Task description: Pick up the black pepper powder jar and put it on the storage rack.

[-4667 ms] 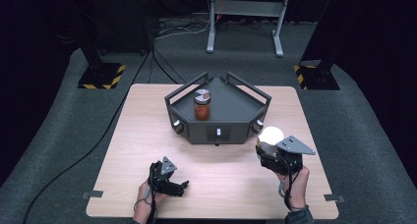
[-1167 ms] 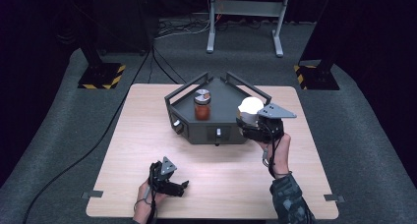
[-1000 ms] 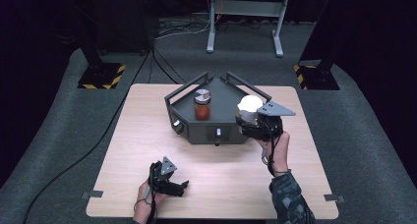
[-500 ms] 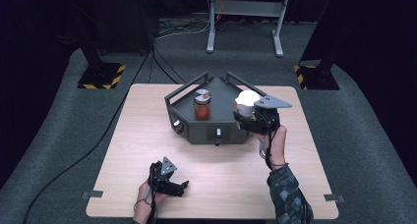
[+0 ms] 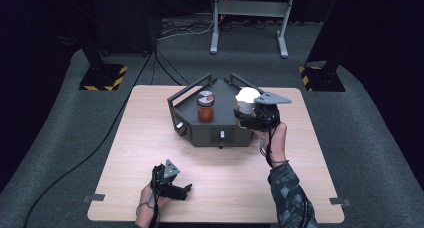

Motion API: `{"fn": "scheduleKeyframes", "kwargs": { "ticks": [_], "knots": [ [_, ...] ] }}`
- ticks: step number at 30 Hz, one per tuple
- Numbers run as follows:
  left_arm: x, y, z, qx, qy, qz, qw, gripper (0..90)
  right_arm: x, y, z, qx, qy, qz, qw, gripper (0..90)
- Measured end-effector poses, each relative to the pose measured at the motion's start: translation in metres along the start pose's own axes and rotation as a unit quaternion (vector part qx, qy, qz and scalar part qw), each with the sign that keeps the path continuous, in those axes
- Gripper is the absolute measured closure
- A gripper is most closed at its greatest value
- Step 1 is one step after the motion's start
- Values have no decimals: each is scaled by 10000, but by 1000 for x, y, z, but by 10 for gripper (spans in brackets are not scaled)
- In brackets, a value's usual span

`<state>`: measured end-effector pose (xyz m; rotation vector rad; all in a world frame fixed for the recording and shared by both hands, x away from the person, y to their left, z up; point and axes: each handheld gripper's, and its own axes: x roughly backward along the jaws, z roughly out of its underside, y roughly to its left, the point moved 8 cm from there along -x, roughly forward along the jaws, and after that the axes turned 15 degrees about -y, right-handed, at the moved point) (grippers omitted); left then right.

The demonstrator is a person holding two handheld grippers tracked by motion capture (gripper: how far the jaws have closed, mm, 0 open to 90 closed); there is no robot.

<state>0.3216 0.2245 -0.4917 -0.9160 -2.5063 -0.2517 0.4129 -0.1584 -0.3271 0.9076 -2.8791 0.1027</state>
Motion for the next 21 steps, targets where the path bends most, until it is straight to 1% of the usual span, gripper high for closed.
{"fn": "scheduleKeyframes", "kwargs": {
  "ticks": [6, 11, 21],
  "knots": [
    [0, 0, 0, -5, -3, -2, 10000, 17, -9, 0, -2, -57, -3, -24, 10000, 299],
    [0, 0, 0, -6, -2, 0, 10000, 17, -17, 1, -2, -54, 27, -56, 10000, 299],
    [0, 0, 0, -10, -6, -4, 10000, 18, -28, 0, 0, -130, 65, -51, 9999, 299]
  ]
}}
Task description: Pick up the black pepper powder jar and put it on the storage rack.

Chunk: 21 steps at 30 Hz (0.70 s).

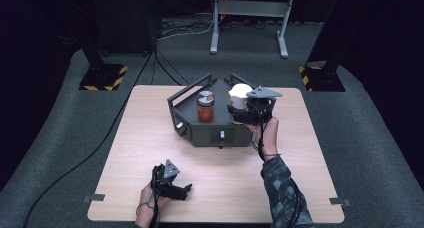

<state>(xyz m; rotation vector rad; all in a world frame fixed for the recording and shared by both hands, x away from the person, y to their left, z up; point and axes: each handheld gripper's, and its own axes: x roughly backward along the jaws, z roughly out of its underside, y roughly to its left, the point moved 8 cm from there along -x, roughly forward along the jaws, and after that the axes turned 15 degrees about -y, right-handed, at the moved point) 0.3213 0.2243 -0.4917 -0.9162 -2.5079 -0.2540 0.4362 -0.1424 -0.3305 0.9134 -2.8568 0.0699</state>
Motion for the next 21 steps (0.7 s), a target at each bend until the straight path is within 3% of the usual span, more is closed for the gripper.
{"fn": "scheduleKeyframes", "kwargs": {
  "ticks": [21],
  "knots": [
    [0, 0, 0, 3, 4, 11, 10000, 19, -23, -3, 6, -88, 65, 28, 9999, 299]
  ]
}}
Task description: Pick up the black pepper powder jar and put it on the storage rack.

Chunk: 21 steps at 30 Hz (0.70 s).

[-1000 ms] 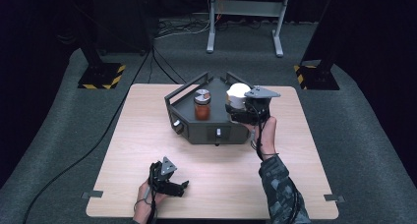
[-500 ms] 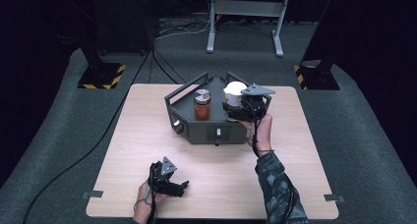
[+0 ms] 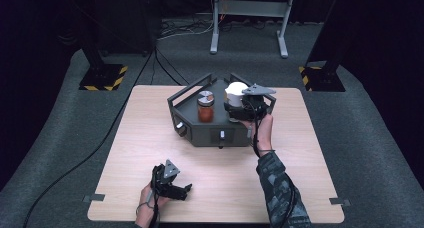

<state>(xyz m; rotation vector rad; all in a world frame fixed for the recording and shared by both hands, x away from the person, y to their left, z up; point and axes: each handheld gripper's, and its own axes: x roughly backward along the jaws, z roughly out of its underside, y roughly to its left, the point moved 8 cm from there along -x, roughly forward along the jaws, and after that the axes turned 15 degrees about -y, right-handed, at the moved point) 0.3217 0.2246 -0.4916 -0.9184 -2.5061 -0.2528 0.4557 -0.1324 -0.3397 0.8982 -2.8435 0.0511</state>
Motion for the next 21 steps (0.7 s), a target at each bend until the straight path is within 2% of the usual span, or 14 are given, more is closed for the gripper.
{"fn": "scheduleKeyframes", "kwargs": {
  "ticks": [21],
  "knots": [
    [0, 0, 0, -2, 4, 13, 10000, 19, -18, 0, 8, -145, 107, -58, 9998, 299]
  ]
}}
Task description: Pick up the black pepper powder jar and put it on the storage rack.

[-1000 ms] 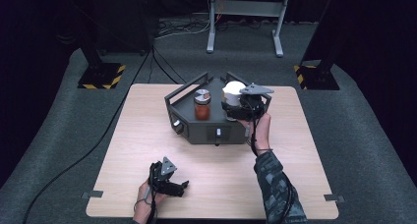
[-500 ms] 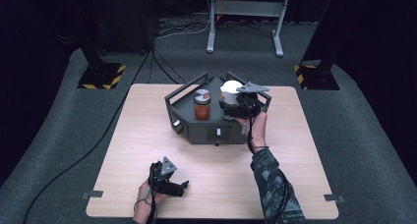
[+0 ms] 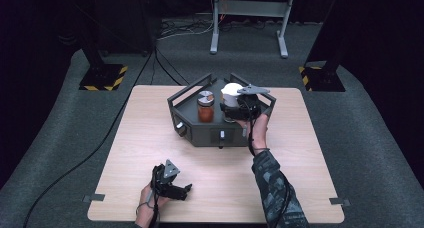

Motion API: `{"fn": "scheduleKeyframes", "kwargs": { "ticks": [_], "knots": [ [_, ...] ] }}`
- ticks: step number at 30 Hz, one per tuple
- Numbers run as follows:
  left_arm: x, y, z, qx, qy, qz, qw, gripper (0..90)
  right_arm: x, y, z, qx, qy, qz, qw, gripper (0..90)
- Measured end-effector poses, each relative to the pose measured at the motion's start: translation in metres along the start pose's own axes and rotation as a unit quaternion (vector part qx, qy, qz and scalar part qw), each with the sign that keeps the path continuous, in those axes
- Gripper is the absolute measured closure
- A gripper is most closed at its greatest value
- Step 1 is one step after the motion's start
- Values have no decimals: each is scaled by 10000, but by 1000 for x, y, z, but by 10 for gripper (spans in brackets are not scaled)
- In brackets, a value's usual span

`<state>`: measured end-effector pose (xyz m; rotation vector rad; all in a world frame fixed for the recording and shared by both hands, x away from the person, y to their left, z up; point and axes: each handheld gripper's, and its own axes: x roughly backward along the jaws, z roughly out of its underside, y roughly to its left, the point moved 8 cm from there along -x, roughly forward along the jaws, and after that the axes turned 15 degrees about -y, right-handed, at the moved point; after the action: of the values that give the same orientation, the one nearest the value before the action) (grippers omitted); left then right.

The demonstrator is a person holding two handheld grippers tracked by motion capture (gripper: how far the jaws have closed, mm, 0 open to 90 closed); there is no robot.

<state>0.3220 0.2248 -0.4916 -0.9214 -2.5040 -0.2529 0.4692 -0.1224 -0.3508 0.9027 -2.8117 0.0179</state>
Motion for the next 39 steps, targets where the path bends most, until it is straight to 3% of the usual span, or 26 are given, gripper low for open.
{"fn": "scheduleKeyframes", "kwargs": {
  "ticks": [10, 18, 28, 33, 39],
  "knots": [
    [0, 0, 0, -4, -7, -5, 10000, 20, -5, 1, 3, -39, 9, -63, 10000, 299],
    [0, 0, 0, -4, -8, -6, 10000, 20, -4, 7, 5, 226, -9, -86, 9997, 299],
    [0, -1, 0, -6, -12, -8, 10000, 20, -4, 7, 5, 220, -9, -64, 9997, 294],
    [0, -1, 0, -10, -19, -15, 10000, 20, -3, 6, 2, 157, 286, -212, 9992, 122],
    [0, -1, 0, -19, -26, -22, 10000, 20, 12, 10, 1, 245, 450, -294, 9983, 35]
  ]
}}
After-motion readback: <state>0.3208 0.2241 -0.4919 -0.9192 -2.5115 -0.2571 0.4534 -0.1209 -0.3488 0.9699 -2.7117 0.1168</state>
